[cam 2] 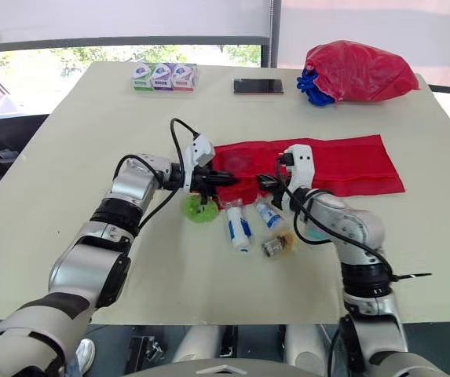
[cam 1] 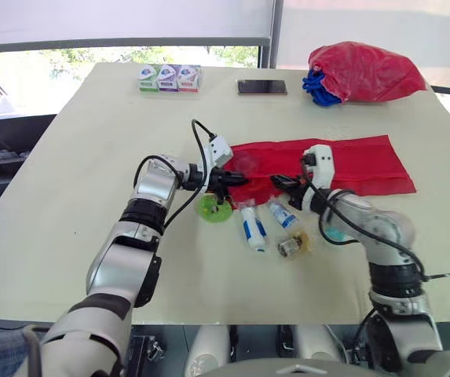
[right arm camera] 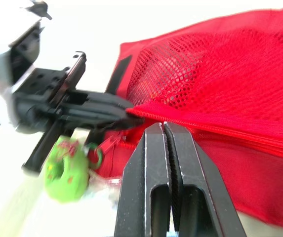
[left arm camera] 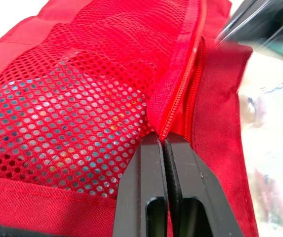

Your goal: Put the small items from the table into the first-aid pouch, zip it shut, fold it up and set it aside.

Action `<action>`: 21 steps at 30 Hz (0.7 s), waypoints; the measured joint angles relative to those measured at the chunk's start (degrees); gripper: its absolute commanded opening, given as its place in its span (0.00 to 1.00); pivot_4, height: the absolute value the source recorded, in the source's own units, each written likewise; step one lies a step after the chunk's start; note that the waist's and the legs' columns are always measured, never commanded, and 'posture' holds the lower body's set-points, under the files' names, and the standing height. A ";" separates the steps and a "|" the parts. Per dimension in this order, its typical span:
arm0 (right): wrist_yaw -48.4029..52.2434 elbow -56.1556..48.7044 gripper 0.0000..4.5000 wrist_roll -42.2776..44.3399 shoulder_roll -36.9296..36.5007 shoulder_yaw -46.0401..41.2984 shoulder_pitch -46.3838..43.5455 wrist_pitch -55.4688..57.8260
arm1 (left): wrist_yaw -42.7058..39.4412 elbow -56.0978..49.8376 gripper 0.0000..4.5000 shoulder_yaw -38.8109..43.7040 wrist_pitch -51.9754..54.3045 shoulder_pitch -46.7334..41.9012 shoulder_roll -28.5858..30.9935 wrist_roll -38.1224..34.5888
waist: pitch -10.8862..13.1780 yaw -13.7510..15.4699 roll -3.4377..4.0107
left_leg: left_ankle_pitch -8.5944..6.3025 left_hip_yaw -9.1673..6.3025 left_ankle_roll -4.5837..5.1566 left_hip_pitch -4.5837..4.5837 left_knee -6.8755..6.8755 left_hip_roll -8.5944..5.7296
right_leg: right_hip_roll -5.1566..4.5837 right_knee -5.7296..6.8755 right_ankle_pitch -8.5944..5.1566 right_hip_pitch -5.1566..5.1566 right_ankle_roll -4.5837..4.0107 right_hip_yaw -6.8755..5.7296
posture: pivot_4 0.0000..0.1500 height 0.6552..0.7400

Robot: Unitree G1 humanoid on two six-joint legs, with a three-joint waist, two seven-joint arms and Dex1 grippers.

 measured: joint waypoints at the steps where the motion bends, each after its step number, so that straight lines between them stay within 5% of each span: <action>1: 1.98 -2.38 0.02 0.39 -1.79 0.48 1.28 -0.09 | 0.01 0.34 0.00 0.00 -0.69 -0.19 0.18 0.05 | 0.00 0.08 0.00 | 0.00 -0.04 0.00 0.00 0.00 0.00 | 0.00 0.00 0.00 0.01 0.00 -0.03 | 1.00 1.00; 15: 33.41 -18.72 0.02 -3.42 -28.85 -12.91 24.64 -22.21 | -2.90 -2.46 0.00 0.06 -3.85 4.64 10.20 1.21 | 0.03 0.19 -0.06 | -0.01 -0.04 0.01 0.04 0.04 0.01 | -0.01 -0.05 -0.02 0.10 0.02 -0.04 | 1.00 1.00; 21: 46.18 -18.32 0.58 1.11 -33.63 -26.57 35.45 -26.04 | -2.44 -3.03 0.00 0.22 -4.51 5.38 12.08 1.26 | 0.04 1.07 -0.10 | 0.00 -0.06 0.00 0.14 0.19 0.03 | -0.02 -0.05 -0.10 0.27 0.15 -0.06 | 1.00 1.00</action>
